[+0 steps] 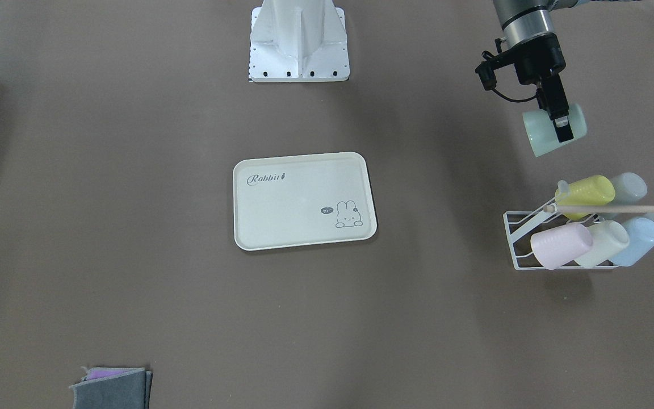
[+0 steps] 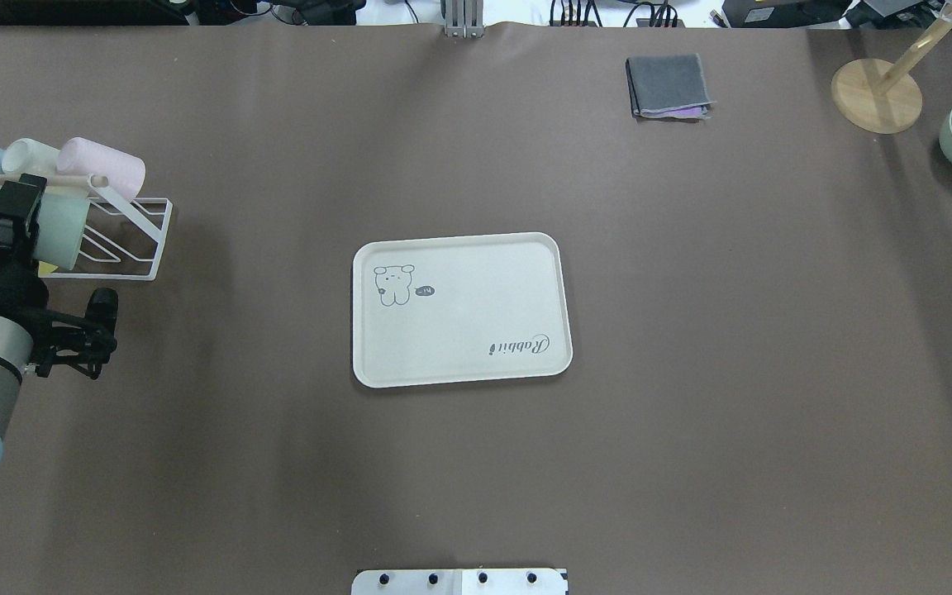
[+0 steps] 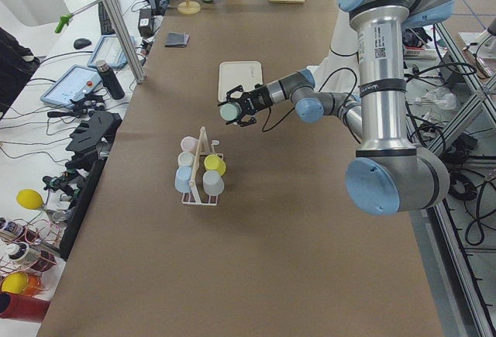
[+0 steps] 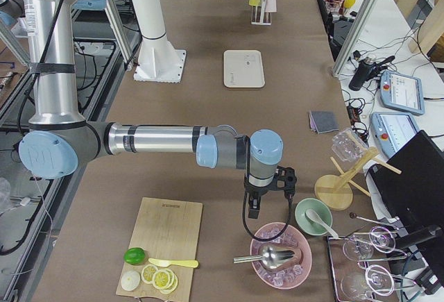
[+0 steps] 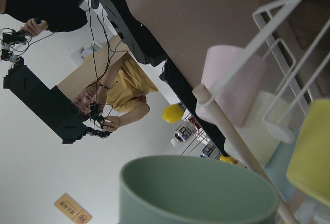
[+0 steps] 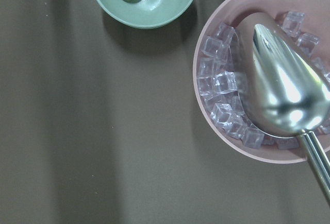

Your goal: Pick up and place green cup on tray

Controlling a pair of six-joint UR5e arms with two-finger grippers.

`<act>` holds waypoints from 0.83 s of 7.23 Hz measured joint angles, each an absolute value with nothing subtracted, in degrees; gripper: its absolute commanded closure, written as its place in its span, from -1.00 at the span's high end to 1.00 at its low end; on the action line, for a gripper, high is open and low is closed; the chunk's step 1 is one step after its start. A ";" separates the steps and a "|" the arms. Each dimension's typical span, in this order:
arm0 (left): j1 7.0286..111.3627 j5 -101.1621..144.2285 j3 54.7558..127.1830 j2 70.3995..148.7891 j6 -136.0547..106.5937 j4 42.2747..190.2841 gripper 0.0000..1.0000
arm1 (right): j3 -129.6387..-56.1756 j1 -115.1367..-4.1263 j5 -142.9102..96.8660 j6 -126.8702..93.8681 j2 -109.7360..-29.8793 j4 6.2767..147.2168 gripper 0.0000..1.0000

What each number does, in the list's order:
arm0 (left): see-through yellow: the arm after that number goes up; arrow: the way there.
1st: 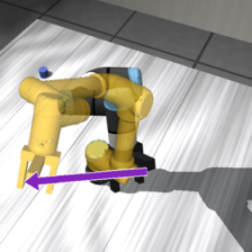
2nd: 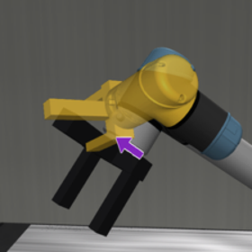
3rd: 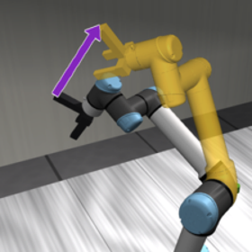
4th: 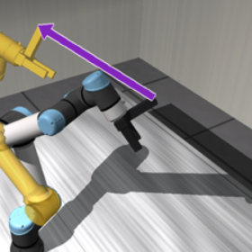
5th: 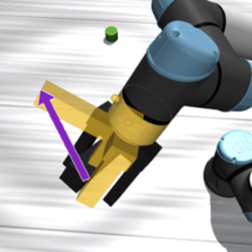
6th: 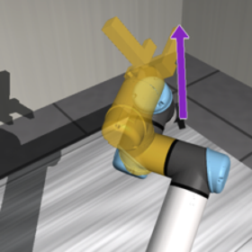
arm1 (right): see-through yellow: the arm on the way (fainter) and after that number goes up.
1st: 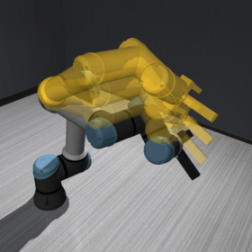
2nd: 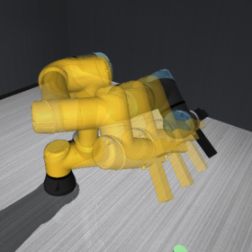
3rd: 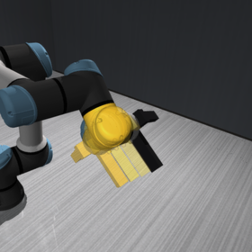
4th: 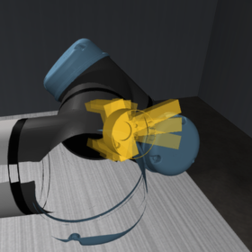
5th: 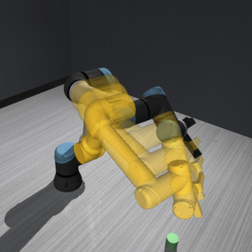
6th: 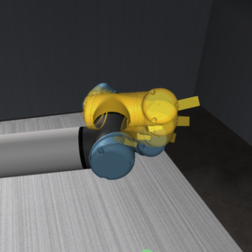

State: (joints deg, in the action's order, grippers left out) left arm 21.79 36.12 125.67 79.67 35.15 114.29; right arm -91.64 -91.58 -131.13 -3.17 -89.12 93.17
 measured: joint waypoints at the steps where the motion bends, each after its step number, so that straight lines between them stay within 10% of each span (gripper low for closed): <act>1: 21.78 38.61 125.15 79.77 32.57 120.00 -1.00 | -91.56 -91.58 -131.11 -3.17 -89.12 93.16 1.00; 6: 18.78 50.47 118.54 82.18 4.01 133.90 -1.00 | -91.25 -91.58 -130.80 -3.16 -89.12 93.16 1.00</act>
State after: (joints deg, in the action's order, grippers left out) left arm 18.78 50.47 118.54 82.18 4.01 133.90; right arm -91.25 -91.58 -130.80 -3.16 -89.12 93.16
